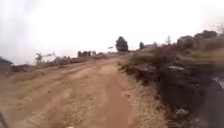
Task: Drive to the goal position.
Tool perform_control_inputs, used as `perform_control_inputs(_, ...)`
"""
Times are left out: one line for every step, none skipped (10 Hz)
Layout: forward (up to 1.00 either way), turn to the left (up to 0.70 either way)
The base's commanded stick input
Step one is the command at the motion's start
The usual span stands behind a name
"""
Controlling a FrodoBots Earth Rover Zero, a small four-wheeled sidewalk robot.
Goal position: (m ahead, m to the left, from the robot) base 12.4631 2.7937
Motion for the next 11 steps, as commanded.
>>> perform_control_inputs(0.50, 0.00)
perform_control_inputs(0.50, 0.00)
perform_control_inputs(0.50, 0.00)
perform_control_inputs(0.50, 0.00)
perform_control_inputs(0.50, 0.00)
perform_control_inputs(0.50, 0.00)
perform_control_inputs(0.50, 0.00)
perform_control_inputs(0.50, 0.00)
perform_control_inputs(0.50, 0.00)
perform_control_inputs(0.50, 0.00)
perform_control_inputs(0.50, 0.00)
